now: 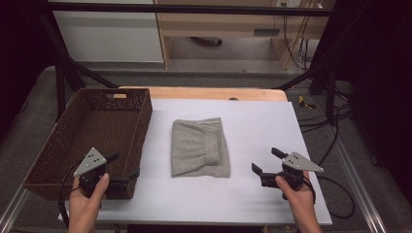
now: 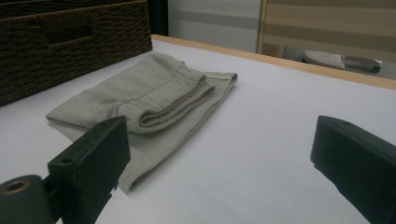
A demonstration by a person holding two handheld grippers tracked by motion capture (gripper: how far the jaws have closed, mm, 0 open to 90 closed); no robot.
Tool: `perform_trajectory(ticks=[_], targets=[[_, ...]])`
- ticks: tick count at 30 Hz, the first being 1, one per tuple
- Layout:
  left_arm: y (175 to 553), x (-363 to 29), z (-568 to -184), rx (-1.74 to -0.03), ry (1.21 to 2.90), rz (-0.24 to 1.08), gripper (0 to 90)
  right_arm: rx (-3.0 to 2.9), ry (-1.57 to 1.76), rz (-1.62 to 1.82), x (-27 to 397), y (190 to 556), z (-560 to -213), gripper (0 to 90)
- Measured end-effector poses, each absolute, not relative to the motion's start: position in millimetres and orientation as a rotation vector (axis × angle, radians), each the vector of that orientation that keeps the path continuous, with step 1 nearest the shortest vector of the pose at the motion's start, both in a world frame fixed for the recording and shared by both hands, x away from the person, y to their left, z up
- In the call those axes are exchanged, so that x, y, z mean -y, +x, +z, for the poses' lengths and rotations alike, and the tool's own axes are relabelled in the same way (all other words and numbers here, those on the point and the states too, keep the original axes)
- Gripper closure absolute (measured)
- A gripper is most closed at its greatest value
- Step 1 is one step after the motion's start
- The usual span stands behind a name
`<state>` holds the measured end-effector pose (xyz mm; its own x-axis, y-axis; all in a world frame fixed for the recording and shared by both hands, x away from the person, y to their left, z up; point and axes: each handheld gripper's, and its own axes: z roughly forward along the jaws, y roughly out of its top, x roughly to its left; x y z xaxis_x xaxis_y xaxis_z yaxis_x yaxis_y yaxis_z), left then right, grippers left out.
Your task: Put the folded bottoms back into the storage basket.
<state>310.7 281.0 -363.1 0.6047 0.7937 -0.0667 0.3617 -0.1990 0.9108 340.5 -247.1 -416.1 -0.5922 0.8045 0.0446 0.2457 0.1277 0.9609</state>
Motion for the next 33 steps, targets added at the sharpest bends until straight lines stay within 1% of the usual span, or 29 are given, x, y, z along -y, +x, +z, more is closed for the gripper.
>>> perform_trajectory(ticks=[4,11,19,27,33], targets=[[309,-280,-361,-0.927,1.78,0.532,4.2,-1.919,1.013,1.477,247,341,-416,5.0],[310,-281,-362,-0.941,1.787,0.532,4.2,-1.917,1.012,1.478,247,340,-416,4.8],[310,-273,-361,-0.937,1.808,0.523,4.3,-1.914,1.021,1.478,247,338,-415,4.6],[302,-248,-349,-0.85,1.807,0.492,4.0,-1.916,1.031,1.467,250,336,-416,4.5],[299,-216,-344,-0.816,1.873,0.499,3.8,-1.917,1.042,1.457,251,335,-417,4.6]])
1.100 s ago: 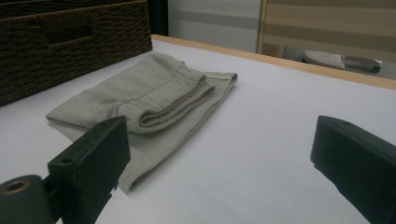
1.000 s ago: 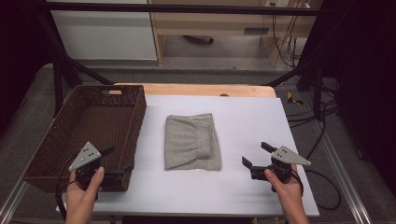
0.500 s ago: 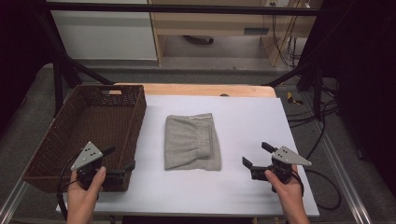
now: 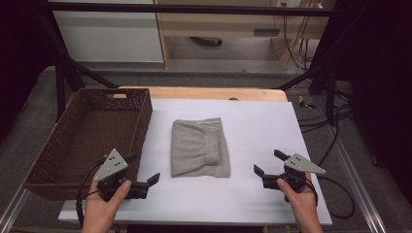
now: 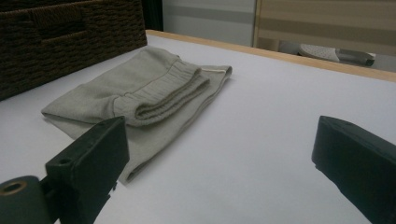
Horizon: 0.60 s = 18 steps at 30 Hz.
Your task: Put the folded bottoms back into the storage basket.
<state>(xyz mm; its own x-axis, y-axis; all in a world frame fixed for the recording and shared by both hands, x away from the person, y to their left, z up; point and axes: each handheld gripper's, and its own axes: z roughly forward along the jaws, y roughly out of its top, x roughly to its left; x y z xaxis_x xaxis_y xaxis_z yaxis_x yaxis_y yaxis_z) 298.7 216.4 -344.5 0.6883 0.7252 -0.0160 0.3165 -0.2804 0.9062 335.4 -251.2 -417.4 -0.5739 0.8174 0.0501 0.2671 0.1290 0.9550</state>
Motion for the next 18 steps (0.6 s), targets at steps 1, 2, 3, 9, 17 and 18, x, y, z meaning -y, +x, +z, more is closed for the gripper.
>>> perform_trajectory(ticks=[1,2,3,9,17,18], targets=[[299,-216,-344,-0.816,1.873,0.499,3.8,-1.917,1.042,1.457,251,335,-417,4.6],[302,-206,-345,-0.802,1.89,0.494,3.8,-1.92,1.035,1.46,251,335,-417,4.5],[304,-202,-345,-0.802,1.896,0.489,3.8,-1.922,1.036,1.462,251,335,-417,4.5],[325,-165,-353,-0.785,1.958,0.503,4.6,-1.928,1.03,1.464,250,335,-417,4.5],[358,-156,-386,-0.854,1.956,0.444,5.0,-1.931,1.037,1.461,250,334,-418,4.5],[359,-157,-395,-0.86,1.958,0.44,5.9,-1.934,1.035,1.461,250,334,-418,4.5]])
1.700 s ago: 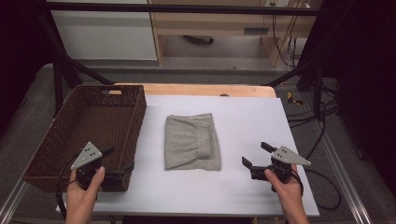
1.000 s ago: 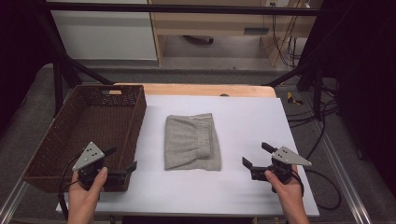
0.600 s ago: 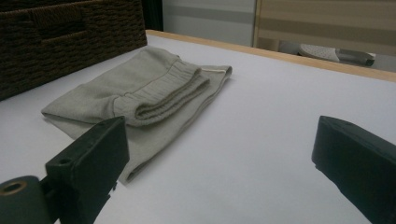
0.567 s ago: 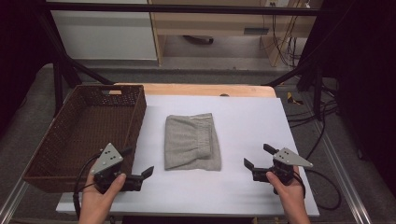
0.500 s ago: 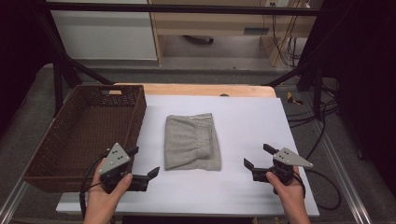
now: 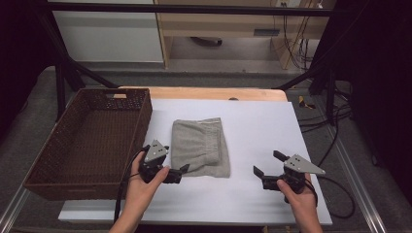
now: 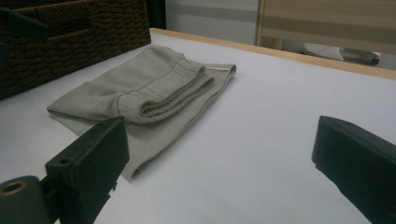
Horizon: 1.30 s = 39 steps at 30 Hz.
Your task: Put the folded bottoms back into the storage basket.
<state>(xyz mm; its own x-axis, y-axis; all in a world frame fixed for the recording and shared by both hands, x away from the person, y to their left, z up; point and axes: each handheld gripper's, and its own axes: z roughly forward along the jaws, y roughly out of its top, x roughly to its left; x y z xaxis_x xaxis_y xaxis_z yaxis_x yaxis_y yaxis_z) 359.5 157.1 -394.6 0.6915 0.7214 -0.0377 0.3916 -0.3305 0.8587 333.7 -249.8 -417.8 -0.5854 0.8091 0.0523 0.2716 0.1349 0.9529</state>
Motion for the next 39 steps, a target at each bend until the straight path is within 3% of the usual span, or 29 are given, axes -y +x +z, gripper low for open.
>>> perform_trajectory(ticks=[15,28,31,39], targets=[[352,-147,-427,-0.897,2.109,0.473,7.5,-1.961,1.023,1.454,245,334,-419,4.6],[358,-147,-447,-0.998,2.143,0.455,16.1,-1.977,1.015,1.448,244,336,-420,4.6],[359,-147,-449,-1.022,2.135,0.466,22.9,-1.985,1.019,1.446,243,336,-421,4.6],[362,-150,-453,-1.063,2.115,0.444,51.6,-1.997,1.01,1.444,241,335,-421,4.6]])
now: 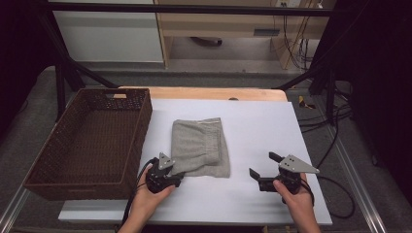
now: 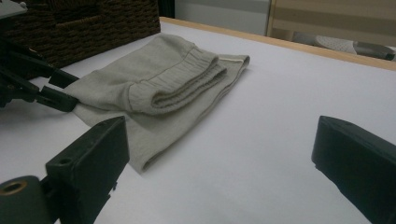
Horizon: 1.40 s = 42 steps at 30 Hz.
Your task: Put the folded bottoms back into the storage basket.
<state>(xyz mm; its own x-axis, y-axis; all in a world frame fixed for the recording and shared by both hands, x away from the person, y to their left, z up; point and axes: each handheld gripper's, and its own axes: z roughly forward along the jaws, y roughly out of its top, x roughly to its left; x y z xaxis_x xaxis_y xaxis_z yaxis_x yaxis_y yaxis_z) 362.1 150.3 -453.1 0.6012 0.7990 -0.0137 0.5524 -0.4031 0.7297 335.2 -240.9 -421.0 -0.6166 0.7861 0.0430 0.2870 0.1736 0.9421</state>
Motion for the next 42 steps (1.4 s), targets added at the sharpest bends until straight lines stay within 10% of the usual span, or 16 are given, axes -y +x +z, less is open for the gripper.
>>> perform_trajectory(ticks=[9,31,42], targets=[[362,-155,-454,-1.048,2.095,0.46,81.7,-2.026,1.002,1.431,237,336,-423,4.7],[352,-165,-449,-1.071,2.095,0.495,85.0,-2.153,0.994,1.364,223,335,-431,6.2],[346,-157,-442,-1.089,2.083,0.537,35.9,-2.234,0.986,1.357,199,336,-436,10.4]])
